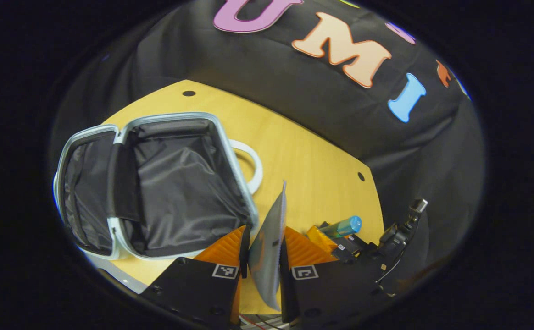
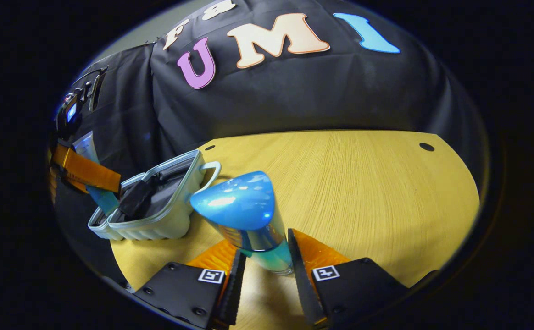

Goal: First open the suitcase, pack the skin care products into it, and then close the suitcase.

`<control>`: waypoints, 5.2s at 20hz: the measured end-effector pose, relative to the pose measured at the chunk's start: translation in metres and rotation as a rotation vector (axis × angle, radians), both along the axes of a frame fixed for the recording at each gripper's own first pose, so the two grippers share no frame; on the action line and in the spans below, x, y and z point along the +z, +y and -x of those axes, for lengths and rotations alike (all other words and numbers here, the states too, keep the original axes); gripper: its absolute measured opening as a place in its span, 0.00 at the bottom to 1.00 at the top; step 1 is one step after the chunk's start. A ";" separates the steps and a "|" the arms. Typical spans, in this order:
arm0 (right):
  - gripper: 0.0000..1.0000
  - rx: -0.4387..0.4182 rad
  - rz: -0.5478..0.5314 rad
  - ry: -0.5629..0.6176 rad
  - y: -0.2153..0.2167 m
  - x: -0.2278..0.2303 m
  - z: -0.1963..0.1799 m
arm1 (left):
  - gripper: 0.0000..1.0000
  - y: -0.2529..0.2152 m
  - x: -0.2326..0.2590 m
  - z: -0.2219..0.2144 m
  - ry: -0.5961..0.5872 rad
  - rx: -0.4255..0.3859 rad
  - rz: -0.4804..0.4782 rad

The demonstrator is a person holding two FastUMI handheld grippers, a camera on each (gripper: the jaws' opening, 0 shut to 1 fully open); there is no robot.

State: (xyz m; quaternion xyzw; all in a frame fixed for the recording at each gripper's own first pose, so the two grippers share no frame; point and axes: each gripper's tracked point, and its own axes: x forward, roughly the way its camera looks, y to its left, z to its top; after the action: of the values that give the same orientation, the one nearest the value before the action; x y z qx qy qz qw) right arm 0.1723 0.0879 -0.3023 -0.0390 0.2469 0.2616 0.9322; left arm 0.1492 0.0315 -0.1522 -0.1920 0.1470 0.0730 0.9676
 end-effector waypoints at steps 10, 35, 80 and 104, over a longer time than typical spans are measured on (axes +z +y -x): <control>0.38 -0.095 0.024 0.018 -0.019 0.014 0.009 | 0.28 0.073 -0.052 -0.006 0.216 -0.014 0.176; 0.37 -0.079 0.062 0.049 0.115 0.087 0.084 | 0.68 0.104 -0.073 -0.011 0.382 -0.174 0.269; 1.00 0.104 0.242 0.306 0.251 -0.027 0.054 | 0.97 0.410 -0.108 0.248 0.038 0.597 0.667; 0.94 -0.033 0.146 0.228 0.203 0.035 0.041 | 0.06 0.406 -0.115 0.213 0.000 0.510 0.714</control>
State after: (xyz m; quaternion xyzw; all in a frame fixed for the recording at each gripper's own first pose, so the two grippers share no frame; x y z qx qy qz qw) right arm 0.1313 0.2912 -0.2675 -0.0724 0.3703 0.2303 0.8970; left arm -0.0635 0.4370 -0.2667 -0.5445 0.1111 0.2545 0.7915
